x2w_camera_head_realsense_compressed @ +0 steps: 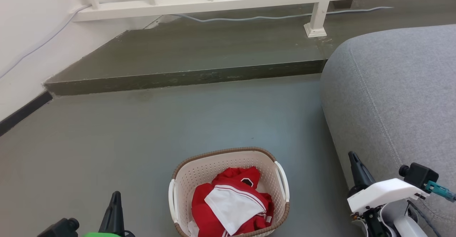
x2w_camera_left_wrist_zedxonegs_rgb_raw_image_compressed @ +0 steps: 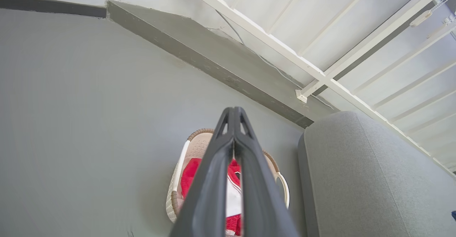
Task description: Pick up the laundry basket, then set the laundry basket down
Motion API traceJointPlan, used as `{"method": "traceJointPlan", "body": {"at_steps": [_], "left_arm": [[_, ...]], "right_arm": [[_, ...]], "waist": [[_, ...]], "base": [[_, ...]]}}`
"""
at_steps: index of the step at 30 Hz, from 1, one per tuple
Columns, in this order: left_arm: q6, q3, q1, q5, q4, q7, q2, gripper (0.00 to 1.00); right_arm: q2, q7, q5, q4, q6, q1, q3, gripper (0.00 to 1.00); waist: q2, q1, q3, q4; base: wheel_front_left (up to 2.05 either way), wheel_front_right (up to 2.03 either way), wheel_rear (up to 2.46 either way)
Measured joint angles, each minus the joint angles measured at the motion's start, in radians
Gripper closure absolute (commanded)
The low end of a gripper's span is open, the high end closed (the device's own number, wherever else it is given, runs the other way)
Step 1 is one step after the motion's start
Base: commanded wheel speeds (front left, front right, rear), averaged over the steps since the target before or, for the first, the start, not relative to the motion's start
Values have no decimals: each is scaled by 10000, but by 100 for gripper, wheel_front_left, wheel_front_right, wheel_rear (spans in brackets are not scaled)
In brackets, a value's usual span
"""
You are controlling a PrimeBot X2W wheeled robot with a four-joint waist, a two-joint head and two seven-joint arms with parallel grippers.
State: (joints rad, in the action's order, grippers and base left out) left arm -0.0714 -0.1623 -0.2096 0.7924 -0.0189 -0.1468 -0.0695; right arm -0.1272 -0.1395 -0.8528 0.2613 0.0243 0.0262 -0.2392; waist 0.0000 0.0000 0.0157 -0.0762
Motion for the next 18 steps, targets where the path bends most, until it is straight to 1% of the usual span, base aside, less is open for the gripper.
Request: {"method": "traceJointPlan", "body": {"at_steps": [3,18], "left_arm": [[19,40,106,424,-50,84,-58,100],[430,322,554,2529,-456,424,-148,100]], "right_arm": [[2,96,-372,-12,-67,-33,132,100],[46,543,-2211,-27,-345,-187,800,100]], "waist": [[0,0,-5,37],[0,0,-29,208]], "base": [[0,0,0],[0,0,0]]}}
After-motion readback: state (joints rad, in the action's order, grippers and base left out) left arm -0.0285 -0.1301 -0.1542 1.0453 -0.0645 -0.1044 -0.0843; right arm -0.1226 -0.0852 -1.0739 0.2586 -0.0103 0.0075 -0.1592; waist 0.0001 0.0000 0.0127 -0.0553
